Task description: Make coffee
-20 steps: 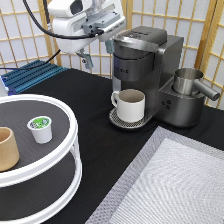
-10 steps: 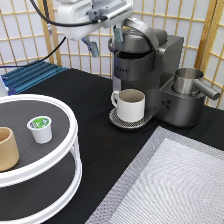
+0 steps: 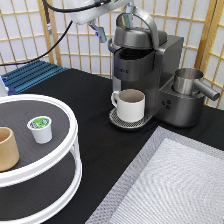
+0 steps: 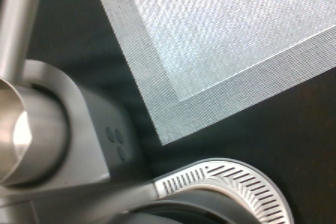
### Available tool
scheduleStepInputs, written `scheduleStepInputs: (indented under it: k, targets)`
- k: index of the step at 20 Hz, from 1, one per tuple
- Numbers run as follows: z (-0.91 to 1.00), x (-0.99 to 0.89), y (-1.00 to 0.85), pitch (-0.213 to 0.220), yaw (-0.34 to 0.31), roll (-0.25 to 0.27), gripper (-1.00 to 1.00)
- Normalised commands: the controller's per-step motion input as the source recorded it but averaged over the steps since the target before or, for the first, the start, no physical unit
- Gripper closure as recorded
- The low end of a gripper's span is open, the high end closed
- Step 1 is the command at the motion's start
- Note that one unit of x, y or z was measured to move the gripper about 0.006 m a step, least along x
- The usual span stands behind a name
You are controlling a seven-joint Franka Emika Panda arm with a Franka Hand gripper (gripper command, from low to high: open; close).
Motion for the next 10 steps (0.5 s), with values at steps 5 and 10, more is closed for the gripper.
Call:
scheduleStepInputs:
  k: [5, 10]
  targets:
    - [0.71, 0.09, 0.51, 0.051, -0.017, -0.291, -1.00]
    - [0.49, 0.11, 0.61, 0.066, 0.012, -0.347, -1.00]
